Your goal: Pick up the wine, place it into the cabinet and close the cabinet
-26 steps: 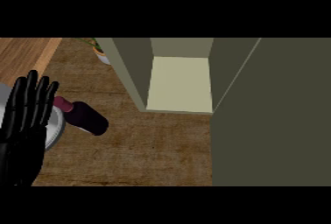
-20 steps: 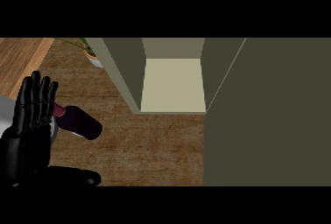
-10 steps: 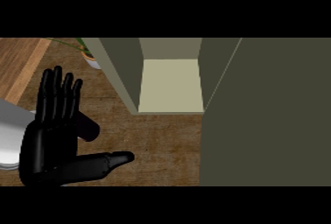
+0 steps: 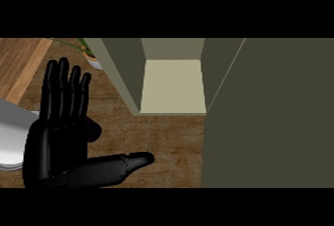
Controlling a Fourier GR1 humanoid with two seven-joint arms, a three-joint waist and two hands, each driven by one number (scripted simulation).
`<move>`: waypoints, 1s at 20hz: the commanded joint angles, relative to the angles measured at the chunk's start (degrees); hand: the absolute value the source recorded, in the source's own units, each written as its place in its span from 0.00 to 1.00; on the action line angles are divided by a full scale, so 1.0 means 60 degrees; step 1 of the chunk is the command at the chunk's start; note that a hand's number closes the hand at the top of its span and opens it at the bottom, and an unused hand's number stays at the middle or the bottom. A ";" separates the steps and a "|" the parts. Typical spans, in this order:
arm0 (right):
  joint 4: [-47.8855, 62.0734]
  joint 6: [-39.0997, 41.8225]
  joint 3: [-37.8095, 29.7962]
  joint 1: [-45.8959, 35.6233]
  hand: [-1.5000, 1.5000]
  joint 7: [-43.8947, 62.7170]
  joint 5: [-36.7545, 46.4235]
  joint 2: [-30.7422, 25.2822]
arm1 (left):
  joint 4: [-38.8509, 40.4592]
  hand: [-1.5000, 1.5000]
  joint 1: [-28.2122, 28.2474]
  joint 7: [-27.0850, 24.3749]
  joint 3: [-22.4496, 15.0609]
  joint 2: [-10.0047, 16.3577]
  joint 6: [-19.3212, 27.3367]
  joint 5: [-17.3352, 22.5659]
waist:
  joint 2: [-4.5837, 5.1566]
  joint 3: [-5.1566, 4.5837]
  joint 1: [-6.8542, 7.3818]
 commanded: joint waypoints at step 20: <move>-0.1783 -0.0909 0.0169 -0.0913 0.00 0.2297 0.0311 0.0159 | -0.1830 0.00 0.0679 0.1734 0.1526 0.0579 0.0011 -0.0461 | -0.0003 -0.0010 0.0003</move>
